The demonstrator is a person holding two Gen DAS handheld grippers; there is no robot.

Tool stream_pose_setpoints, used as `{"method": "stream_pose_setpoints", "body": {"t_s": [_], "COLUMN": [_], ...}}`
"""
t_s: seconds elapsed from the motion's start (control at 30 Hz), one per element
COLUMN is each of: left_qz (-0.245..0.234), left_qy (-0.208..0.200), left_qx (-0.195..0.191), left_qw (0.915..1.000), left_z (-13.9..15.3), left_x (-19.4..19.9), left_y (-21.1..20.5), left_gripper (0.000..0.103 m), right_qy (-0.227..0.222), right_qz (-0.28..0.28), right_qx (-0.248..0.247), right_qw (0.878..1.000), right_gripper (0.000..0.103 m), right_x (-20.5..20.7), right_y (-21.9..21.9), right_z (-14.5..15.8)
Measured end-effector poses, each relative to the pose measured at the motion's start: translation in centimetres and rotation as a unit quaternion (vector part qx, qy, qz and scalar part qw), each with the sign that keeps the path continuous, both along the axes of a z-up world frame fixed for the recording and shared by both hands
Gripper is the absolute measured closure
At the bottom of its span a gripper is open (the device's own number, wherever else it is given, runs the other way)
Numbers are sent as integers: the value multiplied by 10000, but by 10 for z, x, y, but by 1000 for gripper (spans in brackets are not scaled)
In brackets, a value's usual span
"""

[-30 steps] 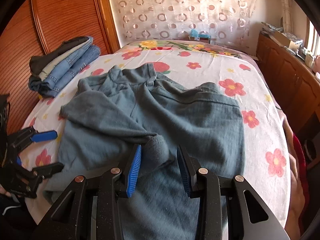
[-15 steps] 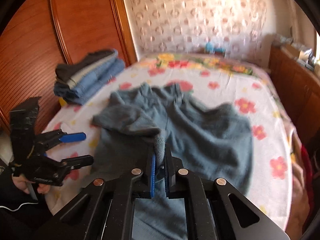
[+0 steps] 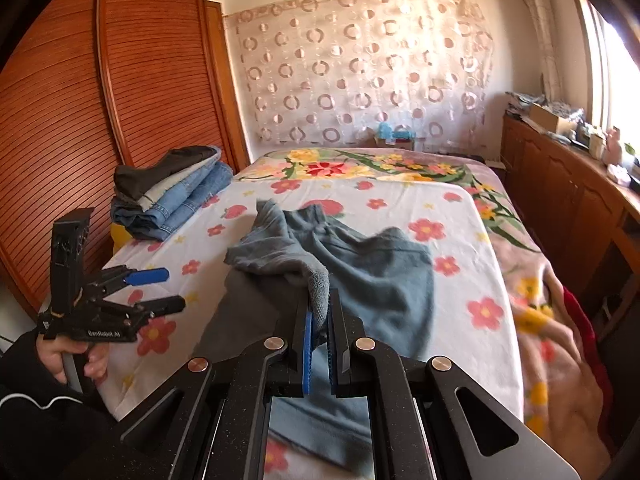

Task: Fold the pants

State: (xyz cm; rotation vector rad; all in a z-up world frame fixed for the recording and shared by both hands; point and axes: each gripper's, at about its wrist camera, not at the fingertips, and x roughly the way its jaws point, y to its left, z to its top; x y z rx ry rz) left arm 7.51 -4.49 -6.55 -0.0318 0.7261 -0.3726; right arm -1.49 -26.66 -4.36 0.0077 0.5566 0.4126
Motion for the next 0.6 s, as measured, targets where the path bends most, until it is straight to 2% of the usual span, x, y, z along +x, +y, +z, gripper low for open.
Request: {"method": "stream_pose_setpoints", "body": {"t_s": [0.37, 0.6], "left_qz": [-195, -303], "left_qy": [-76, -285], "left_qx": [111, 401], "left_qw": [9997, 9983], "left_z": [9, 13], "left_x": [1, 1], "left_y": [-16, -34], "left_gripper": [23, 23], "right_qy": [544, 840], "right_qz": [-325, -359], "right_qx": [259, 247], "right_qw": [9977, 9955], "right_gripper": [97, 97], "right_x": [-28, -37], "right_y": [-25, -31], "right_z": [-18, -28]}}
